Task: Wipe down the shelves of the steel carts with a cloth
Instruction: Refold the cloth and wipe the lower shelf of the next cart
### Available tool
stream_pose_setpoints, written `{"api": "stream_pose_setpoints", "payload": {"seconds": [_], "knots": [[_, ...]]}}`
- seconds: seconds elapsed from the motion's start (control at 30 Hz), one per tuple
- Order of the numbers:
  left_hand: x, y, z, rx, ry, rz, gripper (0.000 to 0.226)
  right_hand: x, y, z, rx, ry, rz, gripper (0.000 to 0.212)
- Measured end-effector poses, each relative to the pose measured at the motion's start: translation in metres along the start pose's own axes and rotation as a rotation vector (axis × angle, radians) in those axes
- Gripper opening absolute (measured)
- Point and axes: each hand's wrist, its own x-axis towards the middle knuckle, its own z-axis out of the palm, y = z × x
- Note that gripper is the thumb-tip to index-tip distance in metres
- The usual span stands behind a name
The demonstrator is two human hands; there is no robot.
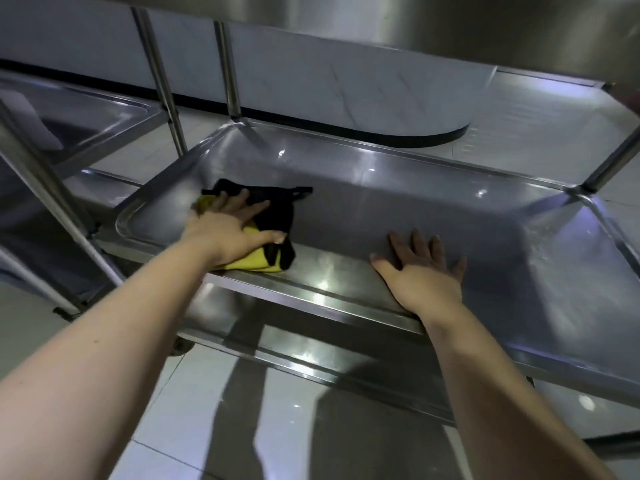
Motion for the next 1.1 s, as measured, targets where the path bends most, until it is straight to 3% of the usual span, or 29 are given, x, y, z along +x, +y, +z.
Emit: {"api": "stream_pose_setpoints", "payload": {"seconds": [0.1,0.2,0.37,0.47,0.57,0.77,0.9,1.1], "knots": [[0.004,-0.029,-0.006,-0.017,-0.019,-0.103,0.085,-0.001,-0.006,0.001,-0.010,0.010,0.004,0.069],[0.005,-0.008,-0.004,0.057,-0.046,-0.106,0.086,-0.002,-0.011,0.001,-0.021,0.001,0.011,0.068],[-0.013,0.101,0.016,0.050,-0.050,0.213,0.080,-0.003,-0.006,0.001,-0.045,0.005,0.014,0.067],[-0.016,0.129,0.023,0.089,-0.051,0.312,0.078,-0.002,0.001,0.002,-0.048,0.011,0.012,0.065],[-0.005,0.103,0.017,0.044,-0.061,0.317,0.081,-0.002,0.006,0.002,-0.033,0.004,0.023,0.066],[0.014,-0.037,-0.006,-0.018,0.002,-0.036,0.091,-0.002,-0.001,-0.001,-0.023,-0.005,0.045,0.067],[0.020,-0.061,-0.004,0.059,0.029,-0.070,0.088,-0.001,-0.031,-0.009,-0.015,-0.067,0.132,0.064],[0.014,-0.055,-0.002,0.001,0.077,-0.035,0.082,0.014,-0.158,0.007,-0.046,-0.057,-0.185,0.061]]}}
